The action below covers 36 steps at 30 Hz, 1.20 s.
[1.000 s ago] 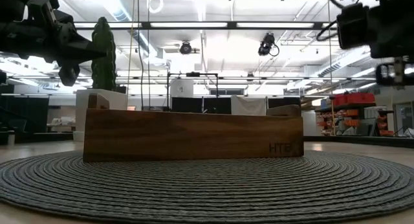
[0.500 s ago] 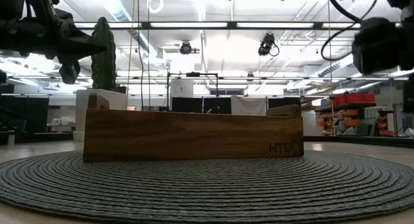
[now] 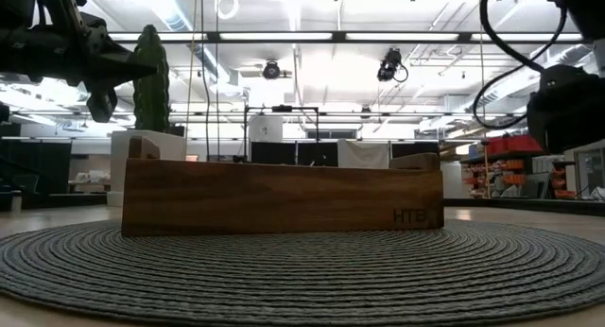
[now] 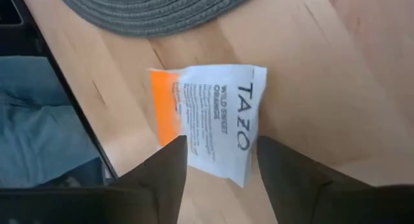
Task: Pick & Place Tea
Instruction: Put the white tea bag into the right section of the wooden organizer
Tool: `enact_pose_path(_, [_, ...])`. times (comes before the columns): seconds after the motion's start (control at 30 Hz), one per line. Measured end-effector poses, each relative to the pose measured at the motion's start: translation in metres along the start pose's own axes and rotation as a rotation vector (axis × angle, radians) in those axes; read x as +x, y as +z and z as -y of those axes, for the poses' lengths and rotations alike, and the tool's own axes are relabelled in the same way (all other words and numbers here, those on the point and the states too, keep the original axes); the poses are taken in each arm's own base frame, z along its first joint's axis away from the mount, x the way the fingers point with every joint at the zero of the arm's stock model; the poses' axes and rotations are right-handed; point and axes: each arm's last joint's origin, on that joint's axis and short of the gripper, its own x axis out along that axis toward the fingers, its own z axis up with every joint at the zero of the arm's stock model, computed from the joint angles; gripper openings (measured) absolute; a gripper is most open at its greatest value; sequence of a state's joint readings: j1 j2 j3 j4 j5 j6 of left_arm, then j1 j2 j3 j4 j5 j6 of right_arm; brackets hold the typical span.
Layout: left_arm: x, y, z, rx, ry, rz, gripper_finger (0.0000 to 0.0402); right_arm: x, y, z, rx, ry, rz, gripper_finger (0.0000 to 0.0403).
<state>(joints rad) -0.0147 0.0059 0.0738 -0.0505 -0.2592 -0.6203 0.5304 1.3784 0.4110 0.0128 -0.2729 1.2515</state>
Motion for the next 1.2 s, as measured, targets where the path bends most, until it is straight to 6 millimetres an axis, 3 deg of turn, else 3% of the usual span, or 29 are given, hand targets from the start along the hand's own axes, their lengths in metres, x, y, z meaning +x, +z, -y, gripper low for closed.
enact_pose_path(0.37, [0.000,0.000,0.000,-0.024,-0.001,0.001,0.0023,0.006,0.001,0.001,-0.003,-0.017,0.014,0.0160])
enact_pose_path(0.5, [0.000,0.000,0.000,-0.030,-0.002,0.002,0.0023,0.006,0.000,0.004,-0.001,-0.050,0.027,0.0111])
enact_pose_path(0.67, [0.000,0.000,0.000,-0.045,-0.002,0.002,0.0023,0.005,0.000,0.008,0.005,-0.091,0.035,0.0016])
enact_pose_path(0.83, [0.000,0.000,0.000,-0.043,-0.002,0.002,0.0023,0.005,0.001,0.007,0.068,-0.106,0.068,0.0005])
enact_pose_path(1.07, [0.000,0.000,0.000,-0.042,-0.001,0.002,0.0023,-0.007,0.008,-0.015,-0.026,-0.279,0.076,0.0001])
enact_pose_path(1.2, [0.000,0.000,0.000,-0.041,-0.001,0.002,0.0023,-0.024,0.014,-0.045,-0.132,-0.343,0.083,0.0001])
